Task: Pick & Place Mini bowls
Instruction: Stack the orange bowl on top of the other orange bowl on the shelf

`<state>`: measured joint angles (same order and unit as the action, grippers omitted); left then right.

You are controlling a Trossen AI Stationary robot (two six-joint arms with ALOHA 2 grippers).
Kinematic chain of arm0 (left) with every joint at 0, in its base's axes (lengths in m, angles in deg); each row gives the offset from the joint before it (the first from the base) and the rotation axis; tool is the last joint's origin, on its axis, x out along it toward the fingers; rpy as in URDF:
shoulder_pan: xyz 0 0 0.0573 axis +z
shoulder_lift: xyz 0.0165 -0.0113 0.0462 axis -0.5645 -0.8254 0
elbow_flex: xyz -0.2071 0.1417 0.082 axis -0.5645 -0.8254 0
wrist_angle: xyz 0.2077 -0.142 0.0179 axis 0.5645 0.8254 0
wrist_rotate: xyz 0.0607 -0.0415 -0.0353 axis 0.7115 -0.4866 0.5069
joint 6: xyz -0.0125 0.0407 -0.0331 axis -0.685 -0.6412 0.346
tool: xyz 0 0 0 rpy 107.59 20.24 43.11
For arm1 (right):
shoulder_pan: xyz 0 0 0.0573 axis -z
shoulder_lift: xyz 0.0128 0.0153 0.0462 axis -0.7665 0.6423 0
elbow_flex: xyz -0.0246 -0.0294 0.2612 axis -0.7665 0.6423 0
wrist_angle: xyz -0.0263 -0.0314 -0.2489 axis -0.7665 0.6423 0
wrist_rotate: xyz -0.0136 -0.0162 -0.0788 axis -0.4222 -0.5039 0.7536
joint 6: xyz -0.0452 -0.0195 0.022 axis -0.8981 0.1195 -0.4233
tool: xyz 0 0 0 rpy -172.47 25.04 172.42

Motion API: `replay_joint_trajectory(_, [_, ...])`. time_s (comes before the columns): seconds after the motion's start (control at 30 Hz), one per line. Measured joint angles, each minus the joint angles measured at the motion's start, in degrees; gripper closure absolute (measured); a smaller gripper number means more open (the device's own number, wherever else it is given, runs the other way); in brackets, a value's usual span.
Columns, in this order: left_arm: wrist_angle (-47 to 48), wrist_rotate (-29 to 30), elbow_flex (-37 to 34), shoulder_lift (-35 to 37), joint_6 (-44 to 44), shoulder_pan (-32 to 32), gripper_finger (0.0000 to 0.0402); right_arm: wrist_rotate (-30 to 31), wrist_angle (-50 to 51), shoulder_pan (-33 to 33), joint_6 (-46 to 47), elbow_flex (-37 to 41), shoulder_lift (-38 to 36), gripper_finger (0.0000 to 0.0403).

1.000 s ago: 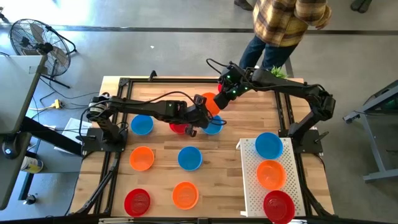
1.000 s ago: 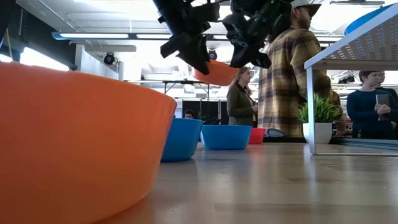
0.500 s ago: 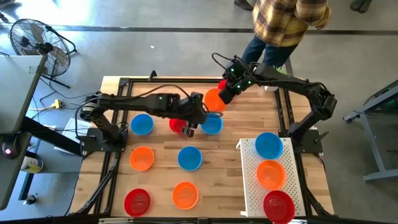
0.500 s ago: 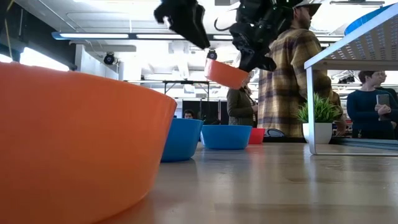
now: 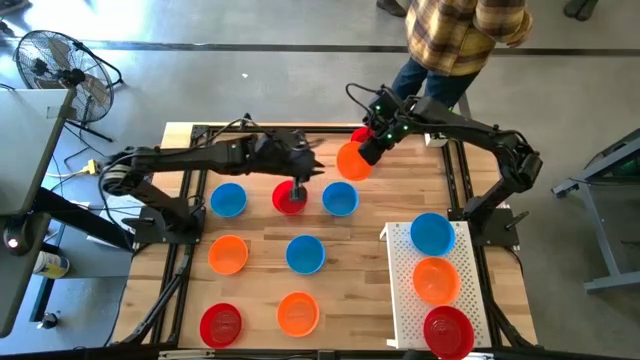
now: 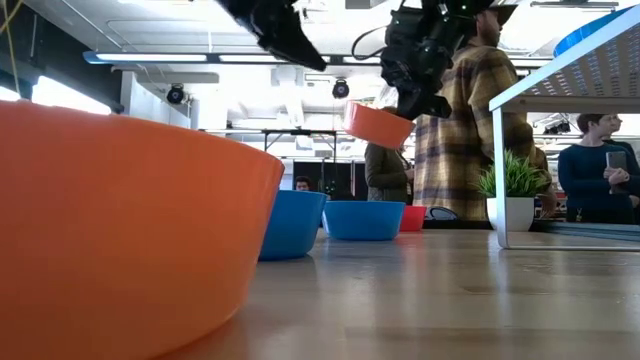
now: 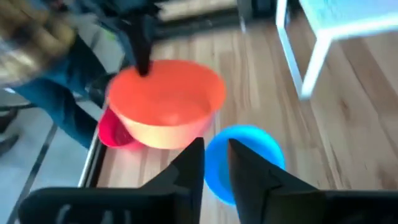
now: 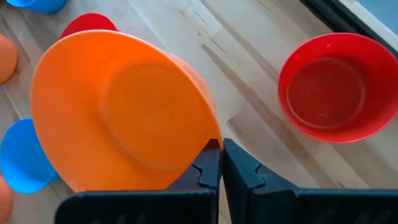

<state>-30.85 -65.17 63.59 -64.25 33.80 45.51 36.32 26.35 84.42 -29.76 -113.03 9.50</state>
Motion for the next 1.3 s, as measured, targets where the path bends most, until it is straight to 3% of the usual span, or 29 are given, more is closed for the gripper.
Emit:
replay_joint_trajectory(0.23, [-16.5, -0.8, -15.1, 8.6, 6.1, 1.6, 0.0356, -2.1, 1.1, 1.0, 0.0, 0.0, -0.4, 0.0402])
replay_joint_trajectory(0.63, [-33.3, 1.3, -34.4, 20.6, 13.1, 1.7, 0.0356, -3.4, 8.1, 1.7, 0.4, 0.0, -7.4, 0.0402])
replay_joint_trajectory(0.93, [-42.4, 4.9, -41.9, 22.3, 16.2, 1.7, 0.0356, -4.0, 16.0, 1.1, 1.7, -0.1, -15.2, 0.0402])
replay_joint_trajectory(1.3, [-46.5, 6.1, -44.9, 22.3, 17.4, 1.6, 0.0356, -6.7, 29.3, -3.3, 7.7, -0.1, -22.2, 0.0403])
